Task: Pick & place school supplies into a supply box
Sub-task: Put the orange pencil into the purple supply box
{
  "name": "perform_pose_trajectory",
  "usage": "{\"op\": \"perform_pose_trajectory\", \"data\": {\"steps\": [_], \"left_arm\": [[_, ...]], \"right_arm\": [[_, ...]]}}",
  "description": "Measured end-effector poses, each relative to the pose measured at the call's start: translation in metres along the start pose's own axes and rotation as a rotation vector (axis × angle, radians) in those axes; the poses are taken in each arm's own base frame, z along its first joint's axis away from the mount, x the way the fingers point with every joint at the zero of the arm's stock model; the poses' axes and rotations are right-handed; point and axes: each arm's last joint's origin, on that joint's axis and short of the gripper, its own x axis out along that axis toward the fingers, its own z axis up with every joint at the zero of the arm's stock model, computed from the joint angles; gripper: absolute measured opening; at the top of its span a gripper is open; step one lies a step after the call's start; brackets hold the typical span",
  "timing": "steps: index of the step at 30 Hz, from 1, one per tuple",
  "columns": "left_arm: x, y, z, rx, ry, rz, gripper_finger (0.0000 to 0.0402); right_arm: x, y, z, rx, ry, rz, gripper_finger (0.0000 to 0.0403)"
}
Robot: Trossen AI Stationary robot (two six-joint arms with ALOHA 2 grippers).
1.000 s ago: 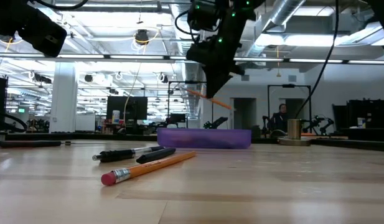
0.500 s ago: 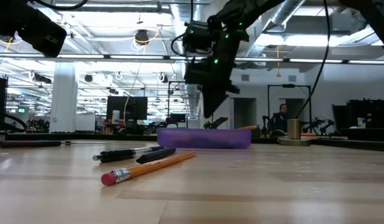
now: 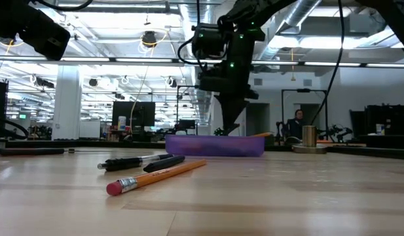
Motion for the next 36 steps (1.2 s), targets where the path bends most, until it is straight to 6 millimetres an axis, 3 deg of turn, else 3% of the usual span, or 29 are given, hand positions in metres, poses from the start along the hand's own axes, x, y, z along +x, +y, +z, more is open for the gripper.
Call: {"op": "perform_pose_trajectory", "data": {"steps": [8,17,36], "left_arm": [[0.000,0.000,0.000,0.000,0.000,0.000,0.0132],[0.000,0.000,0.000,0.000,0.000,0.001,0.0132],[0.000,0.000,0.000,0.000,0.000,0.001,0.0132]], "right_arm": [[-0.001,-0.015,-0.013,0.083,0.128,-0.164,0.0000],[0.000,-0.012,-0.008,0.058,0.083,-0.114,0.0008],[0.004,-0.007,-0.007,0.034,0.067,-0.110,0.0195]]}}
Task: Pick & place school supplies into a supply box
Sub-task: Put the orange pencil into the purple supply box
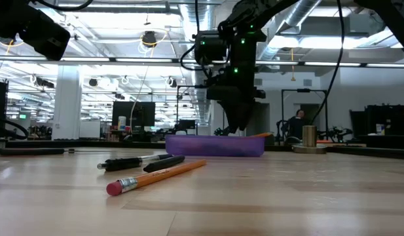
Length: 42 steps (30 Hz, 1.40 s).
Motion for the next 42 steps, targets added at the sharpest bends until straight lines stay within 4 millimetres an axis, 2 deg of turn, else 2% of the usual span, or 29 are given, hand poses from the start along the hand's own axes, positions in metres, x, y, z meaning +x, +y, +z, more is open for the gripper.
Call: {"op": "perform_pose_trajectory", "data": {"steps": [7,13,19,26,28,32,38,42], "left_arm": [[0.000,0.000,0.000,0.000,0.000,0.000,0.0132],[0.000,0.000,0.000,0.000,0.000,0.000,0.0132],[0.000,0.000,0.000,0.000,0.000,0.001,0.0132],[0.000,0.000,0.000,0.000,0.000,0.001,0.0132],[0.000,0.000,0.000,0.000,0.000,0.001,0.0132],[0.000,0.000,0.000,0.000,0.000,0.001,0.0132],[0.000,0.000,0.000,0.000,0.000,0.000,0.0132],[0.000,0.000,0.000,0.000,0.000,0.000,0.0132]], "right_arm": [[0.020,0.004,-0.001,-0.056,0.052,-0.026,0.0216],[0.026,0.005,0.003,-0.052,0.032,-0.047,0.0192],[0.026,0.005,0.002,-0.054,0.041,-0.052,0.0137],[0.026,0.005,0.002,-0.062,0.043,-0.046,0.0027],[0.026,0.005,0.002,-0.063,0.042,-0.045,0.0010],[0.026,0.006,0.002,-0.064,0.036,-0.043,0.0019],[0.025,0.012,0.002,-0.098,0.018,-0.030,0.0008],[0.018,0.018,0.004,-0.130,0.004,-0.019,0.0010]]}}
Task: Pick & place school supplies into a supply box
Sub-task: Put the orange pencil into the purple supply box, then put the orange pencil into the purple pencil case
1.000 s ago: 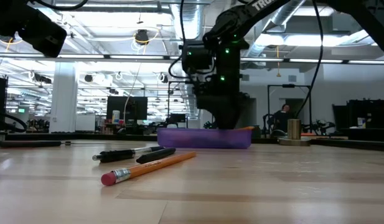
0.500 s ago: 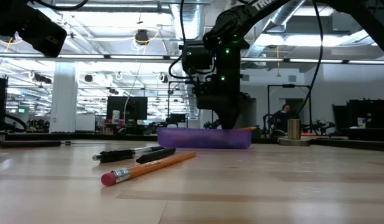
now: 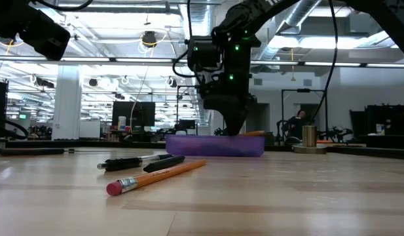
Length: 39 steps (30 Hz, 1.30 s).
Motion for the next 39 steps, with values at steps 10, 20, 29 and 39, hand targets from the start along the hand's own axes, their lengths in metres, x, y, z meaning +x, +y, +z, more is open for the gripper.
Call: {"op": "perform_pose_trajectory", "data": {"steps": [10,20,29,39], "left_arm": [[0.000,0.000,0.000,0.000,0.000,0.000,0.0132],[0.000,0.000,0.000,0.000,0.000,0.000,0.0132],[0.000,0.000,0.000,0.000,0.000,0.000,0.0132],[0.000,0.000,0.000,0.000,0.000,-0.001,0.0132]], "right_arm": [[-0.023,0.006,0.013,-0.033,-0.075,0.024,0.0007],[-0.024,0.004,0.014,-0.020,-0.075,0.021,0.0069],[-0.023,0.004,0.012,0.040,-0.054,0.010,0.0145],[-0.026,0.013,-0.003,0.339,0.099,0.072,0.0137]]}}
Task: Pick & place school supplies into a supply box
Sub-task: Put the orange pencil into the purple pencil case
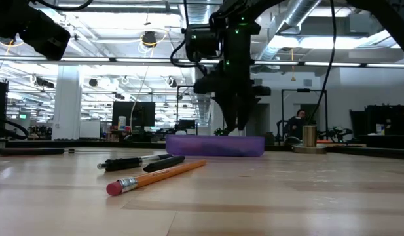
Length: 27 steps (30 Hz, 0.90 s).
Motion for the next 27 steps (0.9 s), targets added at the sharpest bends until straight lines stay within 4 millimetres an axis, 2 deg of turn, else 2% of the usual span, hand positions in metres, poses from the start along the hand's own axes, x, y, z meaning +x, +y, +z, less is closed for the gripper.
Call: {"op": "perform_pose_trajectory", "data": {"steps": [6,12,17,22,27], "left_arm": [[0.000,0.000,0.000,-0.016,-0.001,0.000,0.0132],[0.000,0.000,0.000,-0.050,-0.002,-0.001,0.0132],[0.000,0.000,0.000,-0.047,-0.003,0.000,0.0132],[0.000,0.000,0.000,-0.036,-0.003,-0.001,0.0132],[0.000,0.000,0.001,-0.005,-0.005,-0.001,0.0132]], "right_arm": [[-0.004,0.028,-0.016,0.308,0.154,0.214,0.0115],[-0.012,0.067,-0.031,0.434,0.166,0.391,0.0104],[-0.019,0.092,-0.043,0.478,0.134,0.479,0.0102],[-0.022,0.108,-0.062,0.509,0.087,0.455,0.0102],[-0.025,0.127,-0.081,0.467,-0.008,0.466,0.0102]]}}
